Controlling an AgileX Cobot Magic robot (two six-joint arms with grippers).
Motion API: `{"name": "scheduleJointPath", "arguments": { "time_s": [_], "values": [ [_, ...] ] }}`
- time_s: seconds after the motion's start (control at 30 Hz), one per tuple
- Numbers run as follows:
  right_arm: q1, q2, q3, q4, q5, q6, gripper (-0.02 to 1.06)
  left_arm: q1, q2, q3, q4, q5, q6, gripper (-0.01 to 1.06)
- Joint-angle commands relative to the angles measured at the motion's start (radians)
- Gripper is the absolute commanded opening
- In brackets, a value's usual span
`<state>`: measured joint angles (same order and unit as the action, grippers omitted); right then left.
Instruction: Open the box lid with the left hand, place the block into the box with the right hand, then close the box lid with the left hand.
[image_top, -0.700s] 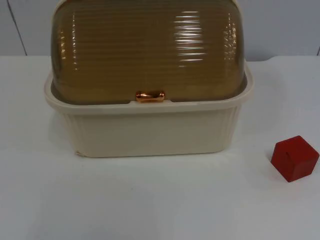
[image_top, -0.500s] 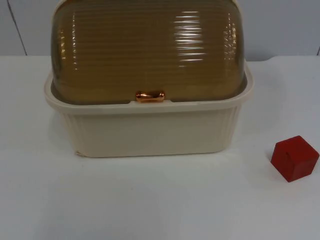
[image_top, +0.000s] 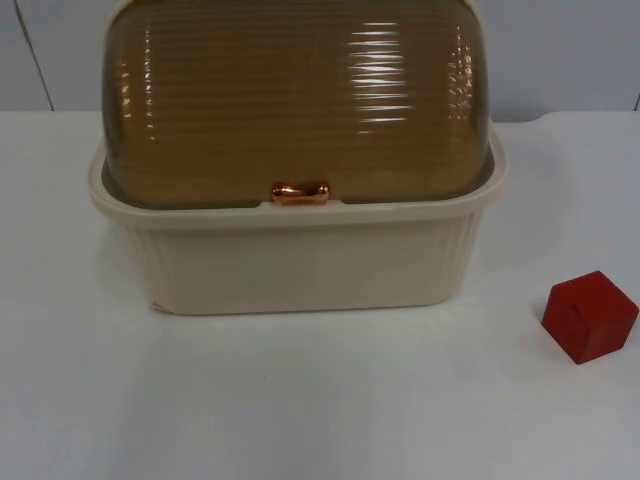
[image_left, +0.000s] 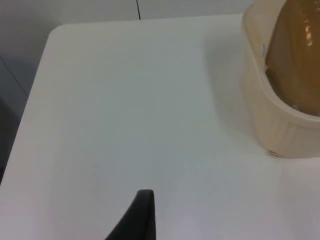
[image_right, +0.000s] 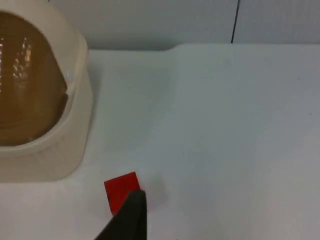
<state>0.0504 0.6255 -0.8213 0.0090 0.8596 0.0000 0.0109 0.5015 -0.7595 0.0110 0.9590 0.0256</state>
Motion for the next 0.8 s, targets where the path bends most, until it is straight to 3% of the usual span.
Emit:
{"name": "scheduleJointPath", "arguments": {
  "time_s": [0.0, 0.37, 0.77],
  "values": [
    [-0.007, 0.090, -0.034, 0.004, -0.029, -0.020, 1.05, 0.002, 0.072, -0.023, -0.011, -0.042, -0.005, 1.01],
    [-0.007, 0.389, -0.050, 0.004, -0.039, -0.020, 1.05, 0.002, 0.349, -0.090, -0.011, -0.058, -0.005, 1.01],
    [-0.007, 0.417, -0.050, 0.004, -0.041, -0.020, 1.05, 0.002, 0.376, -0.092, -0.011, -0.057, -0.005, 1.01]
  ]
}}
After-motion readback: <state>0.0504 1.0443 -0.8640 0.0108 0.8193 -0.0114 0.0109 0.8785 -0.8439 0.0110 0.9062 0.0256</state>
